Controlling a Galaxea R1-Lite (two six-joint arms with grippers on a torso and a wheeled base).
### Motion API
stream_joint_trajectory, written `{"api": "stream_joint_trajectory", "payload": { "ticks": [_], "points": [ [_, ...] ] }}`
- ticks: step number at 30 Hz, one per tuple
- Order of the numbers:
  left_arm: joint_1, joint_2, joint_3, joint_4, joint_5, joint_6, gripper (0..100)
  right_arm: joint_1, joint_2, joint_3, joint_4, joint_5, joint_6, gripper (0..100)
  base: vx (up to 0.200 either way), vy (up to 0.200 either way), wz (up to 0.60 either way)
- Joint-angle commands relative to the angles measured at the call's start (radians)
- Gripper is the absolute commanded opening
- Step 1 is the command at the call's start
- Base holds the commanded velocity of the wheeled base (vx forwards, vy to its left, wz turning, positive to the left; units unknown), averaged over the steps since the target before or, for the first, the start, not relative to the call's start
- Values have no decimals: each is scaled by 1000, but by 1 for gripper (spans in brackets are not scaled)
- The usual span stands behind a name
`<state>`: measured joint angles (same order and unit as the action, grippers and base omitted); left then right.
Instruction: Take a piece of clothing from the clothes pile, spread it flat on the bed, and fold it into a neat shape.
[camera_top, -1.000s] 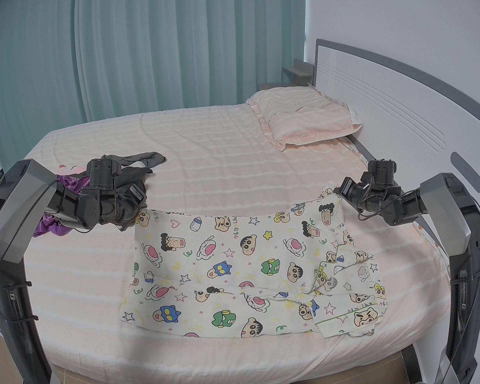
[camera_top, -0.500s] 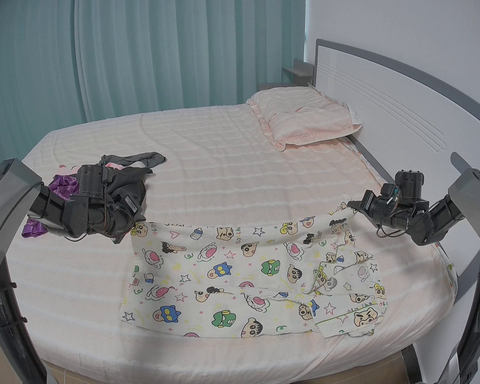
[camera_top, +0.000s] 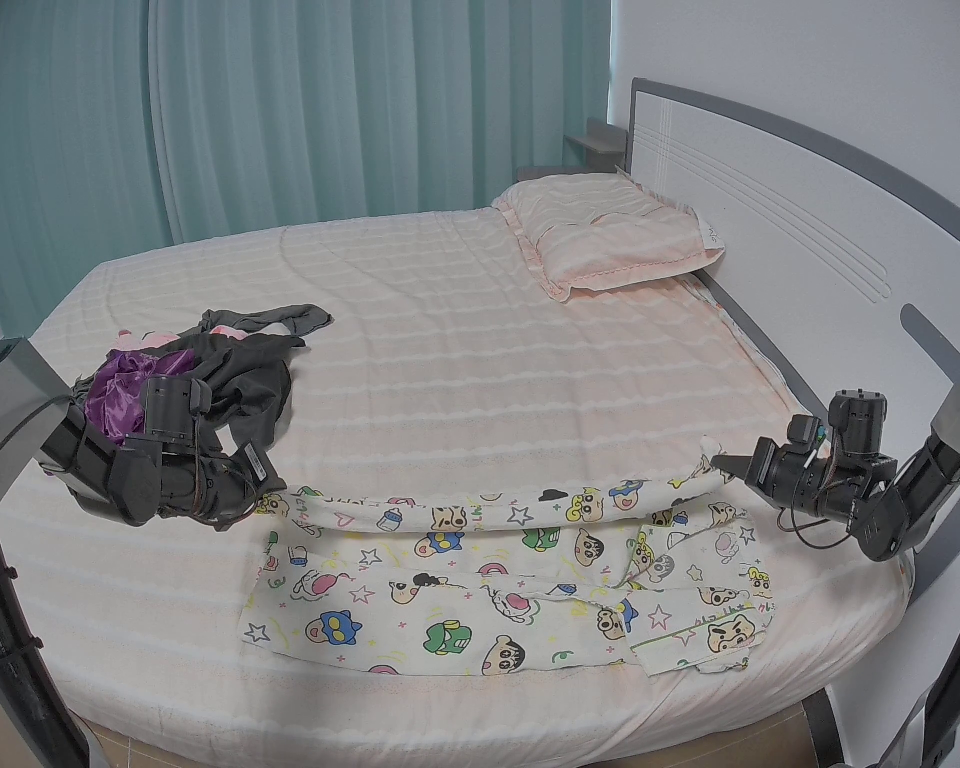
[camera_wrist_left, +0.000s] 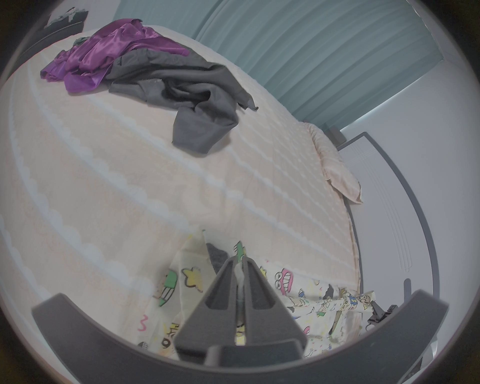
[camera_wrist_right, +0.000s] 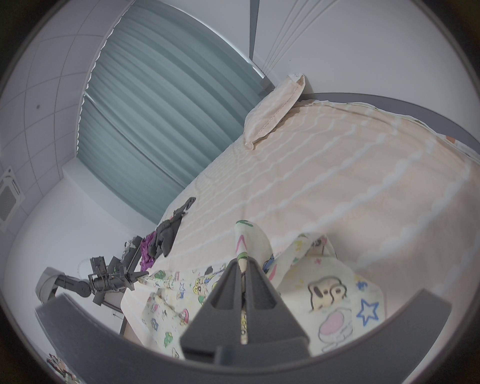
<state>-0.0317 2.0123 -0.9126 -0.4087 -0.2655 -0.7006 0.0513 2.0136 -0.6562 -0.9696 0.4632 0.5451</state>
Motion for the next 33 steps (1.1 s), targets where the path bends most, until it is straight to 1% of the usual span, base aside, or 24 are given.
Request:
{"api": "stream_joint_trajectory", "payload": {
  "ticks": [1, 6, 9, 11, 14, 19, 25, 30, 31, 33],
  "points": [
    [-4, 13, 67, -19, -4, 13, 0, 4, -29, 102, -24, 22, -31, 0, 0, 0, 0],
    [-2, 19, 89, -19, -6, 46, 0, -1, -88, 179, -26, 40, -48, 0, 0, 0, 0],
    [-2, 28, 95, -19, -6, 47, 0, -1, -107, 219, -26, 49, -71, 0, 0, 0, 0],
    [-2, 37, 101, -19, -6, 47, 0, -1, -110, 262, -28, 51, -111, 0, 0, 0, 0],
    [-2, 39, 113, -19, -9, 47, 0, -4, -113, 296, -28, 51, -145, 0, 0, 0, 0],
    [-2, 37, 130, -19, -9, 49, 0, -19, -139, 322, -28, 55, -148, 0, 0, 0, 0],
    [-2, 40, 146, -18, -43, 49, 0, -19, -144, 351, -24, 69, -155, 0, 0, 0, 0],
    [-2, 71, 146, -19, -40, 84, 0, -14, -93, 352, -24, 69, -162, 0, 0, 0, 0],
    [-2, 75, 144, -19, -40, 84, 100, -14, -84, 352, -26, 69, -168, 100, 0, 0, 0],
    [-1, 75, 142, -19, -41, 79, 100, -18, -64, 348, -28, 69, -183, 100, 0, 0, 0]
  ]
}}
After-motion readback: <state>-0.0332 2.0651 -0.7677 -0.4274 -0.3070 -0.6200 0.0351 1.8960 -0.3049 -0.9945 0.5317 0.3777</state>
